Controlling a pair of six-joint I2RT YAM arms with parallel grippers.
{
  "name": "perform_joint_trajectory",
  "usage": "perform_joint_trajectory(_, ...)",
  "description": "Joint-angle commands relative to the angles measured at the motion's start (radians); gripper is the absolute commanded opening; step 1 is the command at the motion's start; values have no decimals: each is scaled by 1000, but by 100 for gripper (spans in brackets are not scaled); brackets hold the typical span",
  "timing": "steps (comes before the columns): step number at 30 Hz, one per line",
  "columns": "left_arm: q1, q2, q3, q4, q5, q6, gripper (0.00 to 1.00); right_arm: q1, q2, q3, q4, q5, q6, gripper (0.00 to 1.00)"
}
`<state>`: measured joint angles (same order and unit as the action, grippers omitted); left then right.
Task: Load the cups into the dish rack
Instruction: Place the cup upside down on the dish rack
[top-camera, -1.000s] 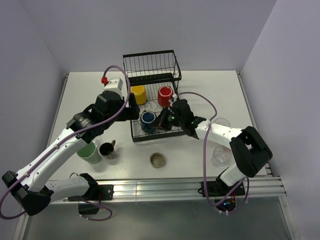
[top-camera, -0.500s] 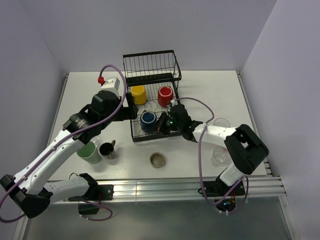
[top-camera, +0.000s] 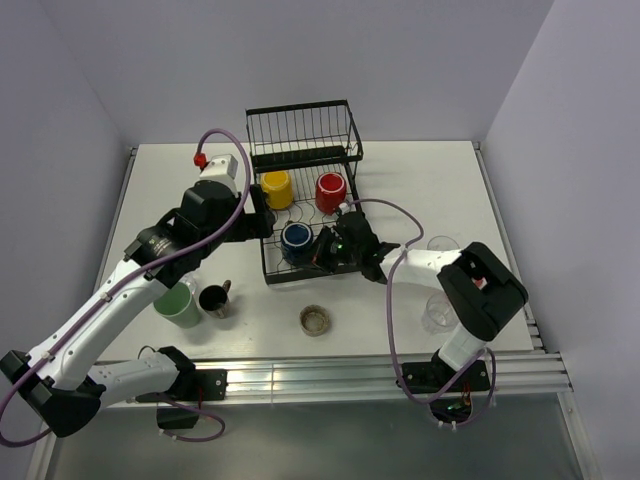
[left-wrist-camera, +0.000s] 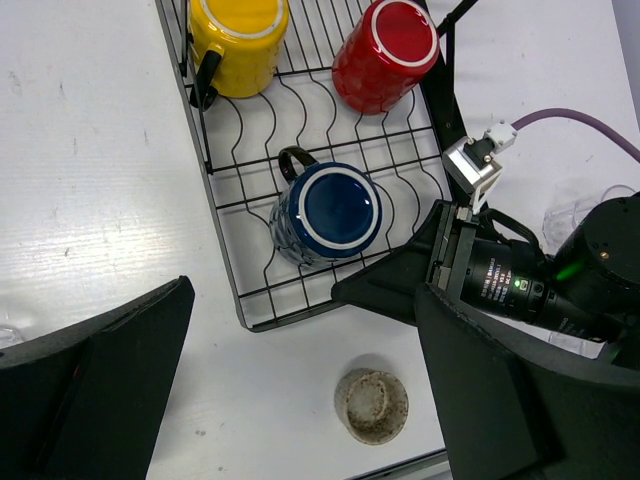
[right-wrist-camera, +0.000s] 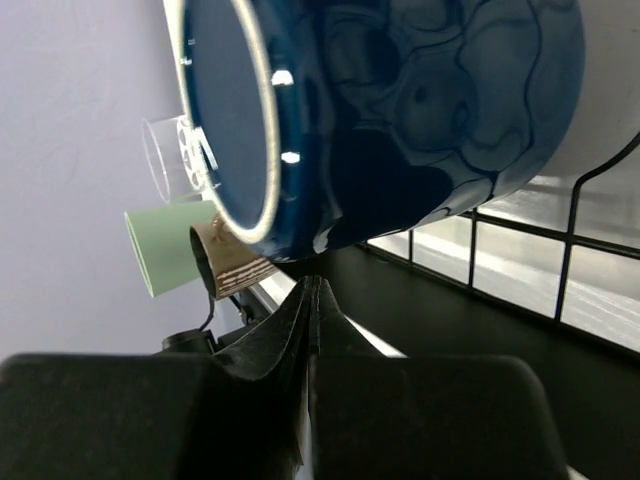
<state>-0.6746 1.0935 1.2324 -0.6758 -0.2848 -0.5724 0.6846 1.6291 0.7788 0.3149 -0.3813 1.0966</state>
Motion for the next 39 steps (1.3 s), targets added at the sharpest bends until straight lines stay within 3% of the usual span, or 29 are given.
perform_joint_trajectory(1,7,-23,6,2,15,-1,99,4,23,34,53,18,16,0)
perform_joint_trajectory(39,58,-55,-34,1,44,22,99,-36,51,106,-7,59,-17,0)
